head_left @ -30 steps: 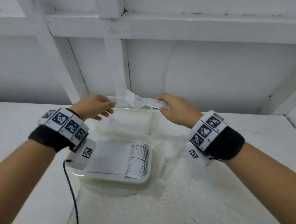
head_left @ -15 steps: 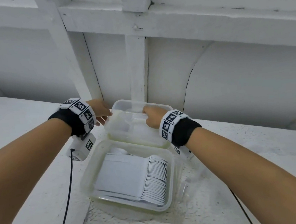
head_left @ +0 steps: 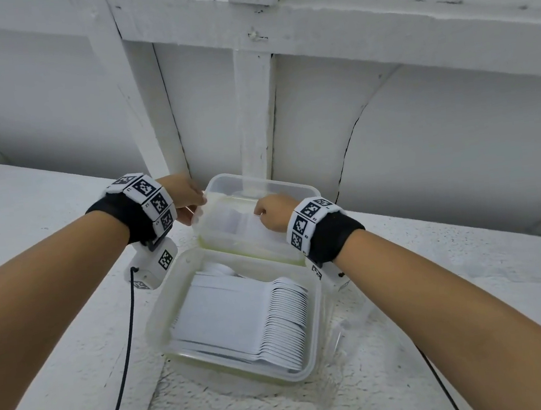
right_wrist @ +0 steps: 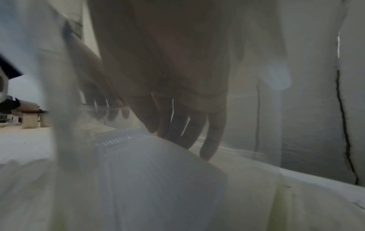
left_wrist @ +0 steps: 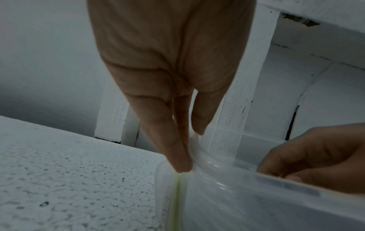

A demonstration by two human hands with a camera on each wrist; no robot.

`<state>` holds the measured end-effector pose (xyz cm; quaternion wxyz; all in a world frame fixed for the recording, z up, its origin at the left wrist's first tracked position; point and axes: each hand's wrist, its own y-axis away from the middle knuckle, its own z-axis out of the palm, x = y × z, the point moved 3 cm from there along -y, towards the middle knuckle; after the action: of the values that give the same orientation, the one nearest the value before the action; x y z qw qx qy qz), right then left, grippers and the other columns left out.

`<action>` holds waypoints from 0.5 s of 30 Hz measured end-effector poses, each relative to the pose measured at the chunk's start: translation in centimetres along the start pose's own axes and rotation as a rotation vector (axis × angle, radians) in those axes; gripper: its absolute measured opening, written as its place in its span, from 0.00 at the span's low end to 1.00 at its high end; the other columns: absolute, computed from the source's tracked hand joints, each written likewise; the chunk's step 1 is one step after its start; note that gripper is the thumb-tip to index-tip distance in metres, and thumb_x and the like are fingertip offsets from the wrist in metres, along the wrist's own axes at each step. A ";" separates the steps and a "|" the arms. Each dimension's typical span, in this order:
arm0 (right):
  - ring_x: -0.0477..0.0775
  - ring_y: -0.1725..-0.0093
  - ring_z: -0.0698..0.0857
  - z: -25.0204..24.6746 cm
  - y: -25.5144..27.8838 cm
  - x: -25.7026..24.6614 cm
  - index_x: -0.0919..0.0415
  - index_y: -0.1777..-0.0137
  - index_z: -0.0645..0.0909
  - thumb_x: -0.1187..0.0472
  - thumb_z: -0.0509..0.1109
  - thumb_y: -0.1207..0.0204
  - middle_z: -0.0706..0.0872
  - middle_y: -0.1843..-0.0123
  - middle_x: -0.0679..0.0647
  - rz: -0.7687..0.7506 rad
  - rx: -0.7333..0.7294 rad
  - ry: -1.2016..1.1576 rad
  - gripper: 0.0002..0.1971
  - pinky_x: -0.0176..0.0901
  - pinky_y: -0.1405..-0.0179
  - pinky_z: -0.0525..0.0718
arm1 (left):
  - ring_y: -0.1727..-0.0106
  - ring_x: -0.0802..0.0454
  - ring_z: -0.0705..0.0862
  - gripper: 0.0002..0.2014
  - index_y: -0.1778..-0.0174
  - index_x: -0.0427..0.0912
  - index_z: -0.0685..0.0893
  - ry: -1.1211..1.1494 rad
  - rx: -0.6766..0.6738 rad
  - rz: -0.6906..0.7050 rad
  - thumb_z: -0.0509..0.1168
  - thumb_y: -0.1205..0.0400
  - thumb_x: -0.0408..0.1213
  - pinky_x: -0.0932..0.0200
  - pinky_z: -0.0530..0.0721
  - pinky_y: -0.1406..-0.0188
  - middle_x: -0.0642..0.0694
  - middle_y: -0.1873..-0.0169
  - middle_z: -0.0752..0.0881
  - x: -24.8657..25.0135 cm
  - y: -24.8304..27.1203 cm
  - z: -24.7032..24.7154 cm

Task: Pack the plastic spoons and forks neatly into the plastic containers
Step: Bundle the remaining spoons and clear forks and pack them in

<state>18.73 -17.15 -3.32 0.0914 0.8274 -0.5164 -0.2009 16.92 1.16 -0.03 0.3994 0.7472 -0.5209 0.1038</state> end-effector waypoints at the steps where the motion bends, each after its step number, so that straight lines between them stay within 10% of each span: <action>1: 0.59 0.32 0.77 0.0 0.0 -0.1 0.64 0.30 0.76 0.68 0.56 0.18 0.78 0.30 0.59 -0.013 -0.003 -0.024 0.19 0.45 0.34 0.74 | 0.67 0.49 0.87 0.05 0.54 0.35 0.82 0.006 0.005 0.000 0.62 0.16 0.33 0.57 0.87 0.59 0.43 0.64 0.87 0.0 0.0 0.1; 15: 0.55 0.26 0.71 -3.1 5.1 0.9 0.59 0.25 0.70 0.59 0.54 0.16 0.73 0.25 0.54 -0.074 0.075 -0.032 0.20 0.43 0.30 0.67 | 0.49 0.43 0.83 0.15 0.41 0.33 0.81 -0.119 0.158 0.108 0.58 0.15 0.39 0.52 0.83 0.53 0.40 0.49 0.84 2.1 3.4 -0.5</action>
<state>16.28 -20.42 1.09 0.0446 0.8454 -0.4941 -0.1979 15.07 -0.40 3.19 0.3013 0.7521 -0.5734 0.1212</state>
